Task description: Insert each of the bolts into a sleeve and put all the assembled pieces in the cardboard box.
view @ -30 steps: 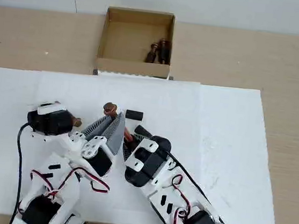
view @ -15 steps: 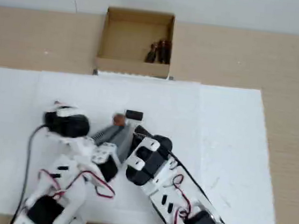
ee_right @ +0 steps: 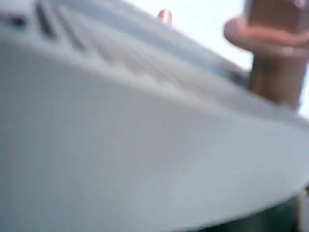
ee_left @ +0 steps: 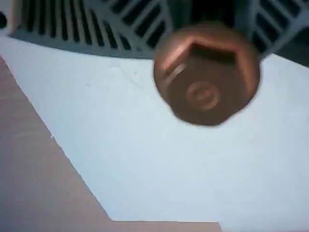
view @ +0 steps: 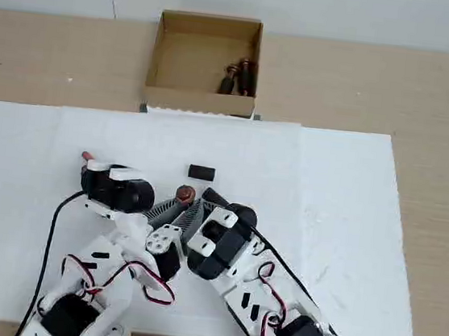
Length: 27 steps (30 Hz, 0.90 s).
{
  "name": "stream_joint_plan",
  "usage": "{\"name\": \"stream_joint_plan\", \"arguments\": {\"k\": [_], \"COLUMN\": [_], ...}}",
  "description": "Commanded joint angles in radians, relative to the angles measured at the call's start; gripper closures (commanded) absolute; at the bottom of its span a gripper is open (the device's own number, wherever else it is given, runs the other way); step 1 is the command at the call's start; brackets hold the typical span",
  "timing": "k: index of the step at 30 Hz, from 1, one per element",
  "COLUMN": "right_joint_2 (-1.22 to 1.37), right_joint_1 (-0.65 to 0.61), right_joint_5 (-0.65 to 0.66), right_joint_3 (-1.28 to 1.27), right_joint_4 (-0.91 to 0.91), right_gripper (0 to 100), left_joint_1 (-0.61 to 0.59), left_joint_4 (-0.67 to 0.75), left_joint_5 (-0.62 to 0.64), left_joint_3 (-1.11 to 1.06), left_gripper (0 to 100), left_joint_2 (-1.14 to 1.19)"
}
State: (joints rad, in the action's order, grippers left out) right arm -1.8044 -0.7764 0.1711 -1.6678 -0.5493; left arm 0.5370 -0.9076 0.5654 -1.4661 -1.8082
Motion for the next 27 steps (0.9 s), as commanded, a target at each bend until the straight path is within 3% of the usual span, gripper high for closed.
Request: {"name": "stream_joint_plan", "arguments": {"k": [1, 4, 16, 19, 22, 27], "right_joint_2": [-0.010, -0.010, -0.010, -0.010, -0.010, -0.010], "right_joint_1": [0.002, 0.002, 0.004, 0.027, 0.093, 0.219], "right_joint_5": [0.003, 0.002, 0.002, 0.000, 0.000, -0.089], "right_joint_3": [-0.015, -0.015, -0.015, -0.015, -0.015, -0.015], "right_joint_4": [0.025, 0.025, 0.024, 0.024, 0.024, 0.022], "right_gripper": [99.6, 99.6, 99.6, 99.6, 99.6, 99.6], "left_joint_1": [-0.026, -0.063, -0.092, -0.158, -0.253, -0.410], "left_joint_4": [-0.003, -0.002, -0.008, -0.008, -0.003, -0.012], "left_joint_5": [-0.028, -0.084, -0.089, -0.100, -0.207, -0.341], "left_joint_3": [0.005, 0.012, 0.153, 0.177, 0.185, 0.173], "left_gripper": [85, 80, 80, 86, 100, 100], "left_joint_2": [-0.006, -0.006, -0.005, -0.005, -0.008, -0.003]}}
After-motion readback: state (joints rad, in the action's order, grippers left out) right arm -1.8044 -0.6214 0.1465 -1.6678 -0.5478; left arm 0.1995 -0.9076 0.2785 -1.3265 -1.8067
